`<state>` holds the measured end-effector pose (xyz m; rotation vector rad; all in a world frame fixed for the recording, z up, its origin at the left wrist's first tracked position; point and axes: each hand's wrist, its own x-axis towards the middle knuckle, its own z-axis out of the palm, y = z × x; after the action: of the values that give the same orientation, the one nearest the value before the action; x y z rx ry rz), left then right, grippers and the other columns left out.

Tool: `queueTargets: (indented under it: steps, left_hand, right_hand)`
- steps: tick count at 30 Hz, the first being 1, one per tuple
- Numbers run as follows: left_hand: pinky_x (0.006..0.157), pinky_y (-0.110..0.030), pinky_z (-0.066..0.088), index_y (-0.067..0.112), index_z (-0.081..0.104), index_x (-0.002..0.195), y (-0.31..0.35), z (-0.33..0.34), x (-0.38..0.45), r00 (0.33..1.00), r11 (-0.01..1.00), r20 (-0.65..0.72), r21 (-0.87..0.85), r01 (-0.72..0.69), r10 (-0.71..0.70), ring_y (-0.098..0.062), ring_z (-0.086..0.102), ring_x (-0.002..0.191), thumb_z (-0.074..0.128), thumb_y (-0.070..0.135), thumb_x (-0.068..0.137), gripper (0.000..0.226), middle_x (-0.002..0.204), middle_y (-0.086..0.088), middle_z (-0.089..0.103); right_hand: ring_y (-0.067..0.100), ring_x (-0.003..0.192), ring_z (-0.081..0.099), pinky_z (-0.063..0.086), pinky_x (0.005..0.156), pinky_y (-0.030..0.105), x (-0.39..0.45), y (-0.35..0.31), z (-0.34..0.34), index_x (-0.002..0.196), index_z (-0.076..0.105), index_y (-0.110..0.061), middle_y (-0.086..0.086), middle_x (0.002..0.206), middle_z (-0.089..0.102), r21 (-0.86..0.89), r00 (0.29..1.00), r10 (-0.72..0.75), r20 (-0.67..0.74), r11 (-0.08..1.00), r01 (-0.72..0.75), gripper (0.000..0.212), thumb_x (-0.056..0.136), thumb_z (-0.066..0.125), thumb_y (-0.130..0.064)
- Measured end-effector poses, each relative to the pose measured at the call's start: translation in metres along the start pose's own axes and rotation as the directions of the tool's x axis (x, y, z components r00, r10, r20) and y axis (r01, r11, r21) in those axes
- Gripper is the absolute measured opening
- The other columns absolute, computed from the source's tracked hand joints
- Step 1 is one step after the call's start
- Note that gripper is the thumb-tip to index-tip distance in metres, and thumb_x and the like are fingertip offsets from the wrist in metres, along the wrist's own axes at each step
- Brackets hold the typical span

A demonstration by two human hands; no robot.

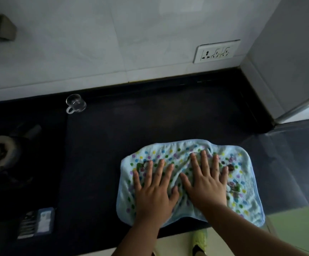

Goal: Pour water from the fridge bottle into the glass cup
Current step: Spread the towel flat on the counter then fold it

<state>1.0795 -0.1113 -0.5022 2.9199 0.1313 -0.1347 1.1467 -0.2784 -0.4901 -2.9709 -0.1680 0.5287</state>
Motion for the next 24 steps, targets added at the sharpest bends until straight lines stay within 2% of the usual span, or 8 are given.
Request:
queueTargets:
  steps: [5,9,13,17,22,24]
  left_hand:
    - [0.120,-0.072,0.016,0.038,0.035,0.161,-0.042,-0.006,-0.017,0.991,0.990,-0.004,0.045,0.131,-0.131,-0.029,0.017,0.161,0.050,0.062,0.096,0.071,0.172,0.006,0.027]
    - [0.119,-0.074,0.013,0.036,0.034,0.162,-0.066,-0.004,-0.029,0.969,0.966,-0.007,0.072,0.248,-0.248,-0.031,0.018,0.161,0.043,0.064,0.095,0.073,0.173,0.004,0.025]
    - [0.118,-0.076,0.012,0.036,0.029,0.163,-0.081,-0.003,-0.026,0.957,0.951,-0.010,0.109,0.288,-0.289,-0.032,0.014,0.161,0.041,0.068,0.093,0.078,0.174,0.003,0.019]
    - [0.118,-0.077,0.011,0.042,0.021,0.164,-0.096,-0.008,0.016,0.944,0.940,-0.017,0.094,0.328,-0.328,-0.033,0.010,0.162,0.039,0.072,0.091,0.081,0.175,0.006,0.017]
    - [0.120,-0.073,-0.006,0.049,-0.014,0.162,-0.094,-0.018,0.103,0.947,0.946,0.031,0.068,0.317,-0.320,-0.029,-0.022,0.160,0.016,0.078,0.094,0.080,0.175,0.010,-0.015]
    - [0.119,-0.073,-0.010,0.048,-0.018,0.161,-0.079,-0.021,0.143,0.951,0.950,0.042,0.065,0.304,-0.307,-0.030,-0.026,0.158,0.011,0.080,0.093,0.080,0.174,0.008,-0.020]
  right_hand:
    - [0.029,0.148,-0.042,-0.019,0.121,0.061,-0.006,-0.045,0.005,0.155,-0.029,-0.044,-0.005,0.165,-0.036,-0.004,0.988,-0.144,0.047,0.990,0.144,0.078,0.094,0.002,-0.082]
    - [0.032,0.152,-0.033,-0.013,0.120,0.066,-0.012,-0.080,0.018,0.160,-0.017,-0.041,-0.003,0.169,-0.026,-0.010,0.960,-0.275,0.052,0.961,0.276,0.074,0.099,0.008,-0.075]
    - [0.033,0.155,-0.025,-0.010,0.120,0.067,-0.001,-0.090,0.019,0.162,-0.004,-0.042,-0.004,0.171,-0.014,0.004,0.938,-0.344,0.030,0.939,0.344,0.073,0.099,0.013,-0.075]
    - [0.027,0.153,-0.031,-0.018,0.120,0.063,0.047,-0.095,0.002,0.161,-0.007,-0.046,-0.011,0.170,-0.019,0.010,0.919,-0.394,0.015,0.919,0.393,0.076,0.096,0.014,-0.078]
    - [0.022,0.155,-0.028,-0.018,0.122,0.058,0.139,-0.085,-0.023,0.159,-0.013,-0.050,-0.015,0.170,-0.021,-0.041,0.931,-0.365,-0.025,0.931,0.364,0.080,0.091,0.011,-0.083]
    - [0.020,0.156,-0.024,-0.016,0.123,0.057,0.170,-0.071,-0.032,0.159,-0.011,-0.051,-0.017,0.170,-0.019,-0.057,0.947,-0.317,-0.052,0.948,0.314,0.080,0.090,0.012,-0.084]
